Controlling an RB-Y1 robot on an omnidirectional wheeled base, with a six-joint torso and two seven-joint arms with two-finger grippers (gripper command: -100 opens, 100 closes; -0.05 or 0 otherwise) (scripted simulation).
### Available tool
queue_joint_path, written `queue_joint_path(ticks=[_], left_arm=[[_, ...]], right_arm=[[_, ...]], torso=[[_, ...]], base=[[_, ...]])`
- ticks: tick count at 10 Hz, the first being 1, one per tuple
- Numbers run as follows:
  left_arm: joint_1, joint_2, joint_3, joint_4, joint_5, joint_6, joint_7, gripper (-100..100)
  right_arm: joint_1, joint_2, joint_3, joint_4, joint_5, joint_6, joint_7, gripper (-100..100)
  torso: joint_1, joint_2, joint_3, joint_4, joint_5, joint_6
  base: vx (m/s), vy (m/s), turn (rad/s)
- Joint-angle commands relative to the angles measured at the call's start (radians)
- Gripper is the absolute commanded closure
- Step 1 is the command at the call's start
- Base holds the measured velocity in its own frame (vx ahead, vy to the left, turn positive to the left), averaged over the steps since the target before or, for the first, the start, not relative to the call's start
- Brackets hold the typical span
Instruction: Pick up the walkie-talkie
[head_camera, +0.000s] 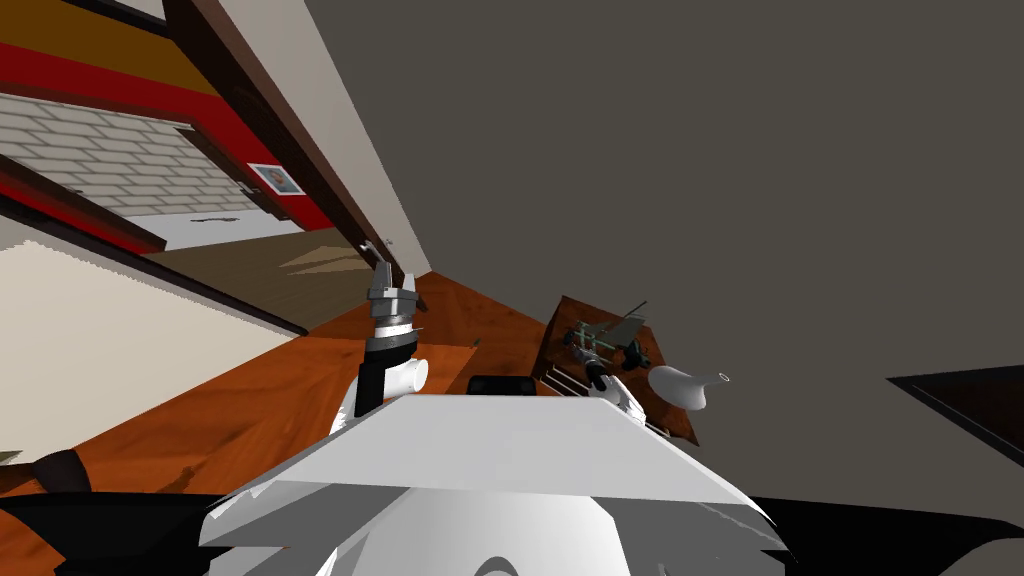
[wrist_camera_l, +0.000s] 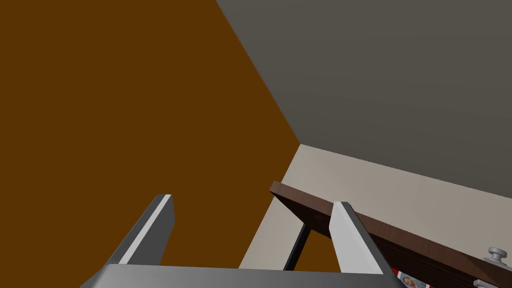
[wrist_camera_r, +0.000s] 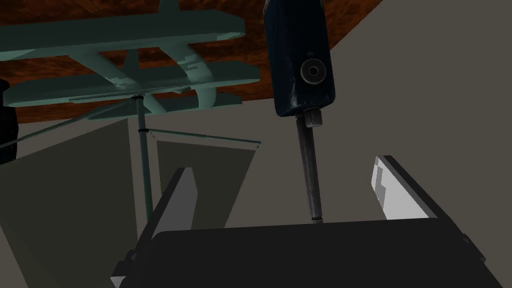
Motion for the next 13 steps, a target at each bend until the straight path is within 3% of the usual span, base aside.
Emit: queue_joint_path(ticks=[1,2,5,9,13], left_arm=[[0.000,0.000,0.000,0.000,0.000,0.000,0.000,0],[0.000,0.000,0.000,0.000,0.000,0.000,0.000,0],[0.000,0.000,0.000,0.000,0.000,0.000,0.000,0],[0.000,0.000,0.000,0.000,0.000,0.000,0.000,0],[0.000,0.000,0.000,0.000,0.000,0.000,0.000,0]], right_arm=[[-0.009,-0.006,-0.001,0.035,0.010,0.009,0.015,-100],[-0.027,-0.020,0.001,0.070,0.022,0.022,0.031,-100],[-0.046,-0.034,0.003,0.107,0.033,0.034,0.047,-100],[-0.107,-0.082,0.010,0.223,0.073,0.078,0.100,-100],[-0.152,-0.118,0.017,0.305,0.106,0.110,0.140,-100]], torso=[[0.000,0.000,0.000,0.000,0.000,0.000],[-0.001,0.001,0.000,0.000,0.000,0.001],[-0.003,0.002,0.001,0.000,-0.001,0.000],[-0.001,0.001,0.000,0.000,0.000,0.000],[-0.002,0.001,0.000,0.000,0.000,0.001]], base=[[0.022,0.053,0.041],[0.009,0.047,0.083],[0.013,0.033,0.078],[0.025,0.056,0.123],[0.033,0.055,0.100]])
